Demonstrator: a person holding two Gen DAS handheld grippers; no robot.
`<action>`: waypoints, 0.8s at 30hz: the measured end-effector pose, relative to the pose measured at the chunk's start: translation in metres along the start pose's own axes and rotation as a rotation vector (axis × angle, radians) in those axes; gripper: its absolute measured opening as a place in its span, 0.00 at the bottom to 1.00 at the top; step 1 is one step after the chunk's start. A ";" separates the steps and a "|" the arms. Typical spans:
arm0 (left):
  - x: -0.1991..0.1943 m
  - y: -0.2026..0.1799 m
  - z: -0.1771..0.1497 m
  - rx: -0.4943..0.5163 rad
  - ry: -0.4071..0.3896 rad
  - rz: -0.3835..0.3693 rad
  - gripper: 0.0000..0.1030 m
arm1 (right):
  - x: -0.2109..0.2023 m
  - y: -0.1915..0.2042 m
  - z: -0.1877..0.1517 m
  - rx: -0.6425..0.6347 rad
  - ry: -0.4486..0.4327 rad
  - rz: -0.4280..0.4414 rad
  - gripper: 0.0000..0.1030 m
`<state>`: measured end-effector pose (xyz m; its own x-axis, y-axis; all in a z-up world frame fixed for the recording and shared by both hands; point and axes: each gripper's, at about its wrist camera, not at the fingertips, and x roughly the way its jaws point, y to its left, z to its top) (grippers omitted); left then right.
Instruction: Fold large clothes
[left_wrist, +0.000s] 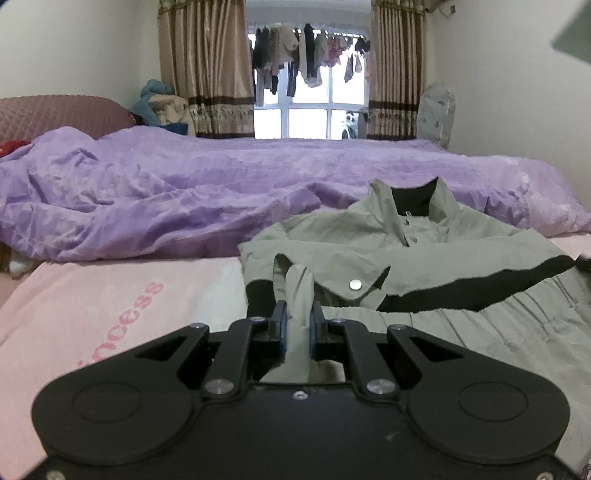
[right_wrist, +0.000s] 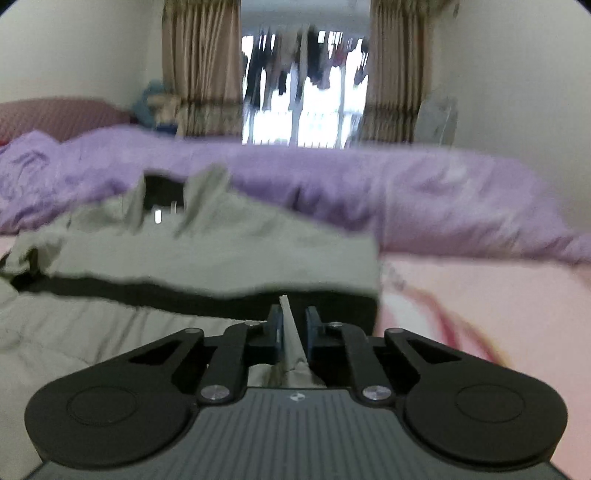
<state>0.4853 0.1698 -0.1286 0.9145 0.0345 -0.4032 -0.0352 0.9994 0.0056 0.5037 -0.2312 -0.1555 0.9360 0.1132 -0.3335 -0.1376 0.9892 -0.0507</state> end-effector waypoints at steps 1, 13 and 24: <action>-0.003 -0.001 0.002 0.001 -0.013 0.003 0.10 | -0.010 0.004 0.003 -0.013 -0.047 -0.019 0.11; 0.003 -0.021 0.064 0.072 -0.266 0.063 0.10 | -0.030 0.002 0.061 0.081 -0.348 -0.106 0.08; 0.137 -0.019 0.078 0.069 -0.146 0.106 0.12 | 0.081 -0.005 0.073 0.073 -0.318 -0.168 0.08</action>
<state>0.6428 0.1566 -0.1127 0.9561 0.1356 -0.2600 -0.1114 0.9881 0.1058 0.6043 -0.2202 -0.1132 0.9991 -0.0398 -0.0167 0.0397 0.9992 -0.0090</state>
